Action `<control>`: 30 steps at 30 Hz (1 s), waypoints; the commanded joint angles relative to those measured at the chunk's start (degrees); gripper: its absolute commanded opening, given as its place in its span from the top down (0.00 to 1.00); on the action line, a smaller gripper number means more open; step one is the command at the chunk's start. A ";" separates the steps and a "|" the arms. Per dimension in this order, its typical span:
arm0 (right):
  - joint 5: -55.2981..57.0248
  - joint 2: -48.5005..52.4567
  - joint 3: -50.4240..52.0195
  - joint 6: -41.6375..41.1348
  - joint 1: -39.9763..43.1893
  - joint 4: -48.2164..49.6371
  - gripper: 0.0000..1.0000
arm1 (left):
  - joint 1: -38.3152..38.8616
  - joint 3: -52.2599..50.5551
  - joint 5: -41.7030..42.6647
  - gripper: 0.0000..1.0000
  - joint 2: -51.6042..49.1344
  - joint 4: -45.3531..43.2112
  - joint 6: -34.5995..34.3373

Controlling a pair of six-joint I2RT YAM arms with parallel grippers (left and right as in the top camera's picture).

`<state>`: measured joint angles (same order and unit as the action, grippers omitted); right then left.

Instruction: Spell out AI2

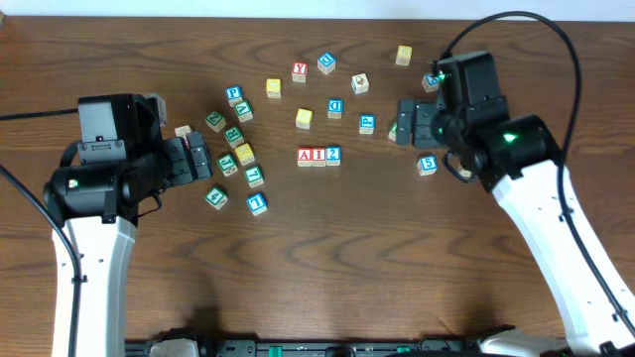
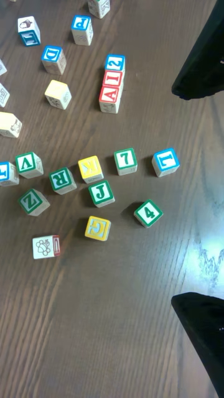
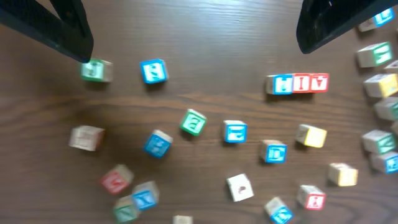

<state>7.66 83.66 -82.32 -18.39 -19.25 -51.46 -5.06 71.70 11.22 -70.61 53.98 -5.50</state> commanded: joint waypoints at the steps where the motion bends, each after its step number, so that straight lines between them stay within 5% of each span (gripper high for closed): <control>1: 6.03 -2.01 -0.13 0.50 0.13 -1.60 0.01 | -0.17 0.85 -0.37 0.02 0.20 0.24 0.98; 30: 7.82 -3.30 -0.11 -1.27 0.31 -1.68 0.01 | -0.17 0.85 -0.37 0.02 0.22 0.24 0.98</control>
<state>13.06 81.87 -82.32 -18.85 -19.25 -53.12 -5.06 71.70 11.22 -70.61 53.98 -5.50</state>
